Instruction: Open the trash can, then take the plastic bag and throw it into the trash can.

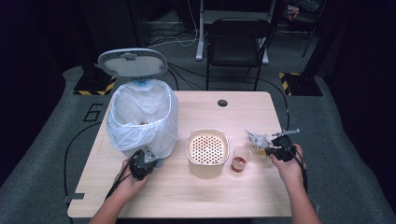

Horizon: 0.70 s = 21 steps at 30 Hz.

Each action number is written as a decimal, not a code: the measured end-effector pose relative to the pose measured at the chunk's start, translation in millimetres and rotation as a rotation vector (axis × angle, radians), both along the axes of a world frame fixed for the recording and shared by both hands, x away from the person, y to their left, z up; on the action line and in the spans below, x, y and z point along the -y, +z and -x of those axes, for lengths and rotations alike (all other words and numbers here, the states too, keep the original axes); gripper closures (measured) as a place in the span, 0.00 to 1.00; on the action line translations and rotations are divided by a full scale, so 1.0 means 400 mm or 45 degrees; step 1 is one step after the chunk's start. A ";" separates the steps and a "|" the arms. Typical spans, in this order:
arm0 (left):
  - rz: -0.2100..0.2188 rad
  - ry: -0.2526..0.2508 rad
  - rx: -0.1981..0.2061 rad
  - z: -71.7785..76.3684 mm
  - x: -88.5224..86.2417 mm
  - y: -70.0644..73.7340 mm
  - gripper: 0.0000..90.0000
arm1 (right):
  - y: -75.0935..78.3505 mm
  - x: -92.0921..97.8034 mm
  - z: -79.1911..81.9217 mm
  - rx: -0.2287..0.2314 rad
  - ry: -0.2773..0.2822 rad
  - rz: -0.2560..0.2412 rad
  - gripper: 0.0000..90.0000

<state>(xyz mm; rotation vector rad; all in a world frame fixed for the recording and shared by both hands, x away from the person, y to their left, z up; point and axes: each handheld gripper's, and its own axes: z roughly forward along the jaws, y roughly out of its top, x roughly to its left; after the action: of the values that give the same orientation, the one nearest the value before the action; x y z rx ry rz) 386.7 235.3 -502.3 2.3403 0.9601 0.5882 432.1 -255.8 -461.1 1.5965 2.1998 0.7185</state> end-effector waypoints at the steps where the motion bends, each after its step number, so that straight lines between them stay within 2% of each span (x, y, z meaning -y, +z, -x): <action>1: -0.010 -0.003 -0.005 0.000 0.001 0.002 1.00 | -0.003 -0.003 0.018 -0.005 -0.002 -0.026 0.90; 3: -0.007 0.001 0.004 0.001 0.003 0.000 1.00 | -0.002 -0.007 0.035 -0.007 -0.006 -0.039 0.83; 4: -0.007 0.001 0.004 0.001 0.003 0.000 1.00 | -0.002 -0.007 0.035 -0.007 -0.006 -0.039 0.83; 5: -0.011 -0.001 -0.004 0.001 0.003 0.001 1.00 | 0.004 -0.008 0.047 0.015 0.007 -0.060 0.73; 6: -0.010 -0.006 -0.018 0.000 0.001 0.003 1.00 | 0.004 -0.008 0.047 0.015 0.007 -0.060 0.73; 7: 0.000 0.001 -0.009 -0.001 0.001 0.002 1.00 | 0.016 -0.013 0.060 0.032 0.002 -0.044 0.65; 9: -0.013 -0.007 -0.015 0.000 0.002 0.003 1.00 | 0.033 -0.014 0.071 0.081 0.006 -0.038 0.58; 10: 0.010 -0.005 -0.019 -0.003 0.000 0.002 1.00 | 0.041 -0.012 0.075 0.110 0.012 -0.041 0.53; 11: 0.014 0.002 -0.043 -0.005 -0.003 0.005 1.00 | 0.051 -0.014 0.079 0.134 0.012 -0.049 0.49; 12: 0.014 0.002 -0.043 -0.005 -0.003 0.005 1.00 | 0.057 -0.014 0.078 0.174 0.034 -0.049 0.45; 13: 0.028 0.002 -0.035 -0.008 -0.006 0.004 1.00 | 0.057 -0.014 0.078 0.174 0.034 -0.049 0.45; 15: 0.017 -0.004 -0.029 -0.006 -0.005 0.004 1.00 | 0.064 -0.017 0.066 0.217 0.074 -0.047 0.38; 17: 0.011 -0.006 -0.030 -0.005 -0.002 0.004 1.00 | 0.062 -0.024 0.048 0.250 0.101 -0.043 0.35; 19: 0.008 -0.002 -0.025 -0.004 -0.001 0.003 1.00 | 0.043 -0.033 0.013 0.244 0.119 -0.059 0.31; 20: 0.008 -0.002 -0.025 -0.004 -0.001 0.003 1.00 | 0.043 -0.033 0.013 0.244 0.119 -0.059 0.31; 21: 0.011 -0.006 -0.020 -0.004 0.000 0.002 1.00 | 0.025 -0.037 -0.009 0.216 0.112 -0.059 0.28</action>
<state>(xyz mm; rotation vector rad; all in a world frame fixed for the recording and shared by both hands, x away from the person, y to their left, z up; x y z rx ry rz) 388.1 235.4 -501.5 2.3421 0.9625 0.5630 435.5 -241.1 -451.2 1.4103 2.1551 0.9017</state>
